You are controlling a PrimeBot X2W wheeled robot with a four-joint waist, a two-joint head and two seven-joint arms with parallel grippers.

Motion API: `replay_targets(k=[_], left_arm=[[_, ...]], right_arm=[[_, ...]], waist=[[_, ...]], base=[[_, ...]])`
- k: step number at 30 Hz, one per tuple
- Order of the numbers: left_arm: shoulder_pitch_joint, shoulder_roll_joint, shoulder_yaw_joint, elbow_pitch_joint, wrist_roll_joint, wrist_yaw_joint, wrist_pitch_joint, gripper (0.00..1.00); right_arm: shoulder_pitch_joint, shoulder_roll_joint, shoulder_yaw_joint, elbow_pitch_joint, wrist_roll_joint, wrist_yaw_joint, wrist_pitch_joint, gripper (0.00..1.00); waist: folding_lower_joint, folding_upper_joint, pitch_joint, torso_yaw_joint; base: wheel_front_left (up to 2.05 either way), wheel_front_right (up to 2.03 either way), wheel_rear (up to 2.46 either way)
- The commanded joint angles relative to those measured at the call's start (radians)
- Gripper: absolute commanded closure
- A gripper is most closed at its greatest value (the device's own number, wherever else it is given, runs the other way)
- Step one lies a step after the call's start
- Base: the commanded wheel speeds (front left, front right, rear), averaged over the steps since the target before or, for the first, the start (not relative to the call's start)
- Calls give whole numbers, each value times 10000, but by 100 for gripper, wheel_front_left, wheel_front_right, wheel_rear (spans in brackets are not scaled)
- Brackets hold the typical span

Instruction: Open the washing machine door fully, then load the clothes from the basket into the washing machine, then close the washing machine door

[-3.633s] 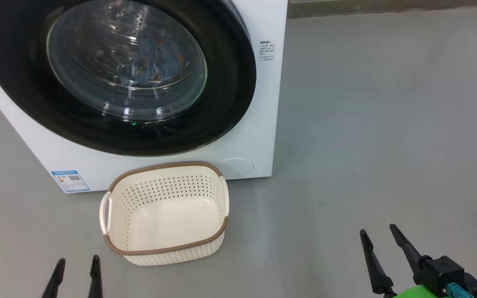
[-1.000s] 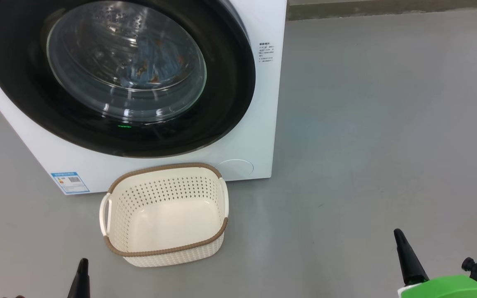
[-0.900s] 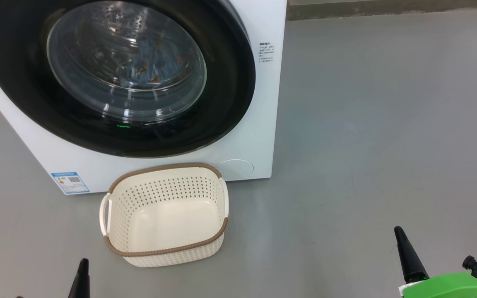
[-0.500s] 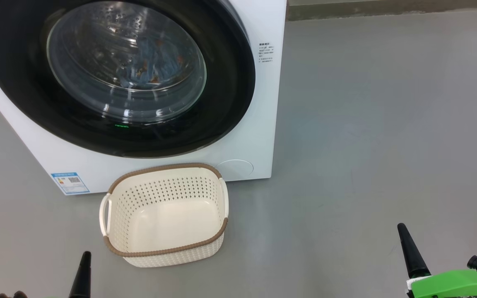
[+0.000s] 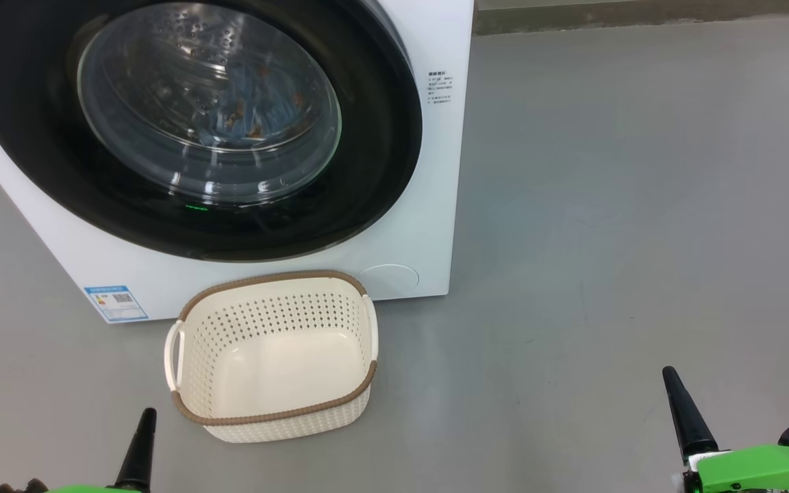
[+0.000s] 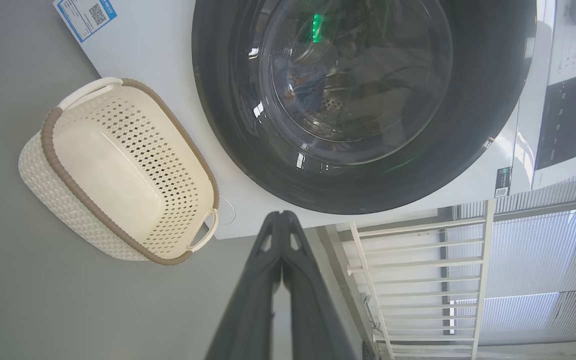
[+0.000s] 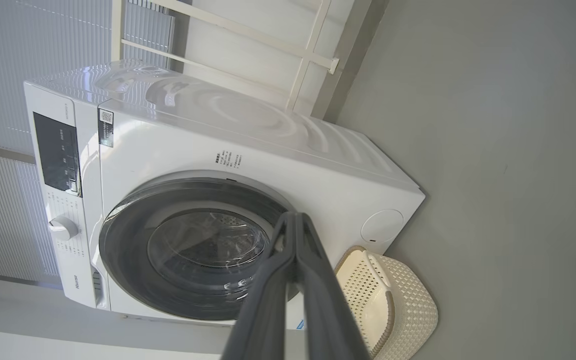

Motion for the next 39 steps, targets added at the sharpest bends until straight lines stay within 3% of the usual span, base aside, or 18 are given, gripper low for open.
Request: replay_targets(k=[1, 24, 39], left_arm=[[-510, 220, 264, -166, -269, -24, 66, 100], [-1000, 248, 311, 78, -3012, -27, 767, 100], [-1000, 248, 310, 78, -3013, -27, 766, 100]], right_arm=[[-526, -99, 133, -218, 279, -45, 97, 100], [-814, -90, -80, -140, 3120, -57, 824, 100], [-818, -56, -128, -137, 3079, -57, 862, 100]], waist=[[-1, 0, -1, 0], [-1, 0, -18, -7], [-1, 0, -18, -7]], base=[[0, 0, 0], [0, 0, 0], [0, 0, 0]])
